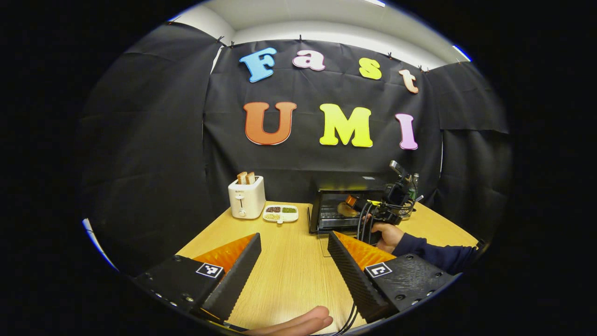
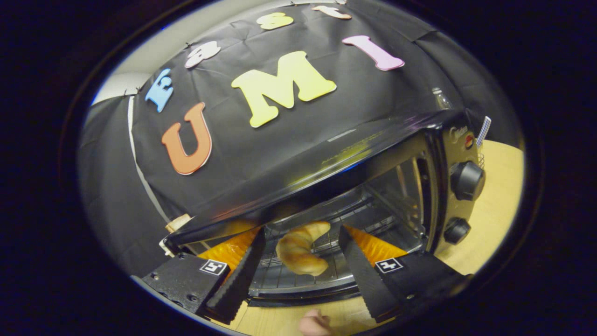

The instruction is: Open the electric oven with the left hand, put the food in, and close the electric oven.

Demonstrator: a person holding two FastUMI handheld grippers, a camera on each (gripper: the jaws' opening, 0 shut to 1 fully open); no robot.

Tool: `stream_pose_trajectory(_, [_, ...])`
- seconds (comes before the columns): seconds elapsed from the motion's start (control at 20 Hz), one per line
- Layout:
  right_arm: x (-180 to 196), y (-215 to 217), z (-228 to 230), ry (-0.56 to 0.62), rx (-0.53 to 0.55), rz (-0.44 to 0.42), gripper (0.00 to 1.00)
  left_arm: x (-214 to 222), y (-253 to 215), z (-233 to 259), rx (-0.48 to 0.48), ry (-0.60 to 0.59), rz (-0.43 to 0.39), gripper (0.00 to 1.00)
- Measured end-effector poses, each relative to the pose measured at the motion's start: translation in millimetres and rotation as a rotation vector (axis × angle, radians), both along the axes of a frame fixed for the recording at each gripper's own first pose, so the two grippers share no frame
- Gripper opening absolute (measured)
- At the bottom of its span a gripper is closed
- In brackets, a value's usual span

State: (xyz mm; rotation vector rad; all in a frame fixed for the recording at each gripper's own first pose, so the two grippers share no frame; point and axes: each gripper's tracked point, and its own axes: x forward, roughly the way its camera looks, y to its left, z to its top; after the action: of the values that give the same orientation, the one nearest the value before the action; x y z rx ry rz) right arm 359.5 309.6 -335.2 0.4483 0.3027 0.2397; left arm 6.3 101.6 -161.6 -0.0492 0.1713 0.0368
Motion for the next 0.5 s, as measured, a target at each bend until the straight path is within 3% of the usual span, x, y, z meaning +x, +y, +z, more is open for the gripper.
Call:
stream_pose_trajectory(0.1, [-23, -11, 9, 0.011, -0.009, 0.032, 0.96, 3, -7, 2, 0.012, -0.008, -0.010, 0.93])
stream_pose_trajectory(0.15, [-36, -17, 15, 0.016, -0.015, 0.050, 0.99, 6, -12, 2, 0.013, -0.011, -0.020, 0.93])
stream_pose_trajectory(0.2, [-48, -24, 22, 0.011, -0.027, 0.066, 0.94, 8, -17, 1, 0.011, -0.011, -0.031, 0.93])
stream_pose_trajectory(0.3, [-73, -41, 51, -0.050, -0.066, 0.100, 1.00, 15, -30, -5, 0.003, -0.005, -0.052, 0.93])
stream_pose_trajectory(0.45, [-107, -77, 95, -0.150, -0.140, 0.087, 1.00, 29, -52, -16, -0.036, 0.008, -0.085, 0.92])
stream_pose_trajectory(0.5, [-118, -91, 110, -0.182, -0.156, 0.071, 0.94, 35, -62, -21, -0.057, 0.018, -0.104, 0.93])
